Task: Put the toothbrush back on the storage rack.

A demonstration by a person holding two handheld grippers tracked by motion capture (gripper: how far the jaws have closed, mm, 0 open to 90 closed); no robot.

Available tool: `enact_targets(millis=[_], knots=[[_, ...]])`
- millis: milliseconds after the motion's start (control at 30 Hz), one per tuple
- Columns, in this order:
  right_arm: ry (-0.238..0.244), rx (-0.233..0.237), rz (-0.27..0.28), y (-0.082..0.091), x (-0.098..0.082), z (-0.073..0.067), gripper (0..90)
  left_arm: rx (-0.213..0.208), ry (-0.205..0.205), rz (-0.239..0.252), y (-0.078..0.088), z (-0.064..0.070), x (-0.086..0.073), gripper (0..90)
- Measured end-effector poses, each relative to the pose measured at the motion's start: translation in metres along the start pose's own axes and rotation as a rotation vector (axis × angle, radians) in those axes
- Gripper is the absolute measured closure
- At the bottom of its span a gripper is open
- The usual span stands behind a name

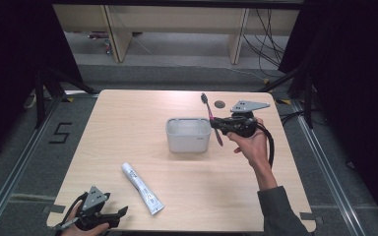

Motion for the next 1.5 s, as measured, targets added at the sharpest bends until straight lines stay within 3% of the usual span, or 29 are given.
enact_targets(millis=[67, 133, 200, 233, 333, 367, 467, 500, 733, 767, 800, 967, 1167, 1267, 1367, 1500], knots=[[-0.037, 0.019, 0.010, -0.003, 0.002, 0.000, 83.0, 0.000, 0.007, 0.007, 0.000, 0.000, 0.000, 20.0], [-0.018, 0.003, 0.011, -0.005, 0.005, 0.003, 83.0, -0.001, 0.006, 0.008, 0.000, 0.000, 0.000, 20.0], [-0.048, 0.010, 0.015, -0.007, 0.007, 0.002, 83.0, 0.000, 0.000, 0.002, 0.000, 0.000, 0.000, 20.0], [-0.023, -0.002, 0.026, -0.008, 0.009, 0.004, 83.0, -0.001, 0.000, 0.004, 0.000, 0.000, 0.000, 20.0], [-0.065, 0.015, 0.042, -0.012, 0.013, 0.003, 83.0, 0.000, -0.001, 0.003, 0.000, 0.000, 0.000, 20.0], [-0.046, 0.017, 0.049, -0.013, 0.014, 0.005, 83.0, -0.003, 0.004, 0.007, 0.000, 0.000, 0.000, 20.0], [-0.053, 0.002, 0.055, -0.016, 0.017, 0.006, 83.0, -0.002, 0.019, 0.014, -0.001, 0.001, 0.000, 20.0], [-0.055, 0.019, 0.069, -0.018, 0.018, 0.007, 83.0, -0.003, 0.006, 0.007, 0.000, 0.000, 0.000, 20.0], [-0.089, 0.008, 0.097, -0.027, 0.024, 0.011, 83.0, -0.004, 0.002, 0.005, 0.000, 0.000, 0.000, 19.9], [-0.111, -0.001, 0.098, -0.028, 0.024, 0.011, 83.0, -0.003, 0.006, 0.007, 0.000, 0.000, 0.000, 20.0], [-0.085, -0.009, 0.109, -0.031, 0.024, 0.014, 83.0, -0.002, 0.001, 0.004, 0.000, 0.000, 0.000, 20.0], [-0.117, -0.020, 0.113, -0.042, 0.021, 0.021, 83.0, -0.004, 0.005, 0.006, 0.000, 0.000, 0.000, 20.0], [-0.181, -0.025, 0.122, -0.050, 0.019, 0.028, 82.9, -0.007, 0.007, 0.006, 0.000, 0.000, 0.000, 20.0], [-0.190, -0.033, 0.121, -0.053, 0.017, 0.030, 83.0, -0.011, 0.012, 0.016, 0.000, 0.001, 0.000, 20.0], [-0.167, -0.040, 0.147, -0.056, 0.015, 0.034, 82.9, -0.012, 0.009, 0.017, 0.000, 0.001, 0.000, 20.0], [-0.187, -0.045, 0.133, -0.058, 0.013, 0.034, 83.0, -0.013, 0.012, 0.017, -0.001, 0.002, 0.000, 20.0]])
Point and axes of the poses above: each handheld gripper's, and its own axes: y roughly backward along the jaws, x roughly out of its top, z roughly to its right, the point moved 2 cm from there along -y, roughly forward along the jaws, and after that the axes turned 4 degrees about z, right-handed, at the moved point
